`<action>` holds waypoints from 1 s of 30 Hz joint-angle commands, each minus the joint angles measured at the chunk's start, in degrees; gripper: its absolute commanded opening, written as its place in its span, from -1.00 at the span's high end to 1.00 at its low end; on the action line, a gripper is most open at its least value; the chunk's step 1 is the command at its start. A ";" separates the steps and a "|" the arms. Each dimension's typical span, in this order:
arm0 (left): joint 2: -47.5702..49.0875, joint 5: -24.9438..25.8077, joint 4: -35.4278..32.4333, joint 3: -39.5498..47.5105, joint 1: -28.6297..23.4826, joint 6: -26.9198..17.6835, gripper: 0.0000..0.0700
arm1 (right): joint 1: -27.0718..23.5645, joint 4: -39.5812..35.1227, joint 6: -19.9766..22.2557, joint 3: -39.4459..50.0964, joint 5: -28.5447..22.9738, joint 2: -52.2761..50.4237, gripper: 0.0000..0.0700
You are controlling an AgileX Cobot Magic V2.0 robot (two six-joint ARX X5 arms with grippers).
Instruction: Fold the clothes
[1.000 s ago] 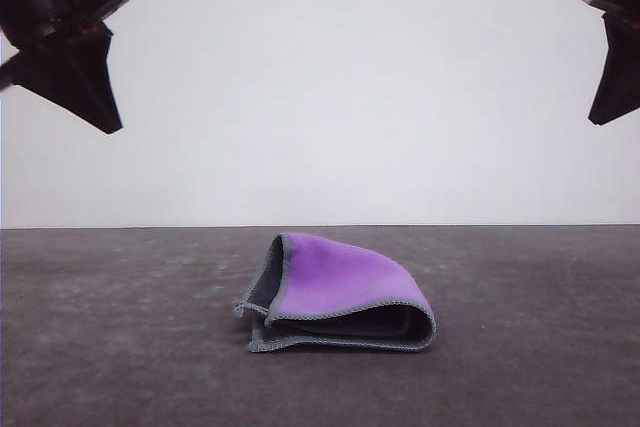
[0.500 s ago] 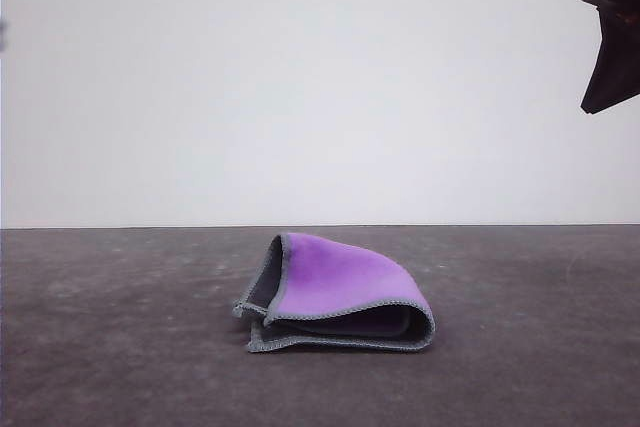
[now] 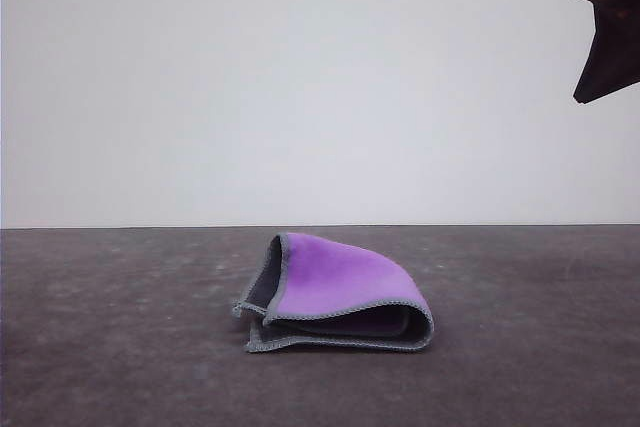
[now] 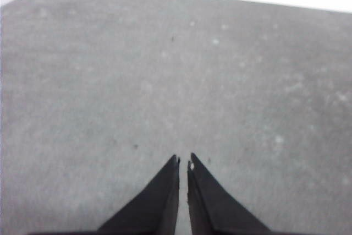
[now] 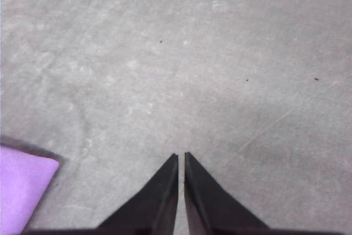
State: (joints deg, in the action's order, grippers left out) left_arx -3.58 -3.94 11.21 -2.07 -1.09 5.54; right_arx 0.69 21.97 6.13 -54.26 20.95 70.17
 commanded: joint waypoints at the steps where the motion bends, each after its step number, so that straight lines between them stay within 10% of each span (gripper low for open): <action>1: 0.95 -0.60 2.09 0.39 0.48 -0.15 0.95 | -0.07 -0.67 -0.05 -0.48 0.07 0.52 0.95; 30: 2.28 0.52 1.59 0.33 4.07 0.02 0.95 | -0.07 -4.00 0.13 -0.48 0.03 0.52 0.95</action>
State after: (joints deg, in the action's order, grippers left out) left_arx -1.37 -3.18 11.16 -2.09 3.03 5.58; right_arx 0.69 18.56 6.15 -54.26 20.93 70.15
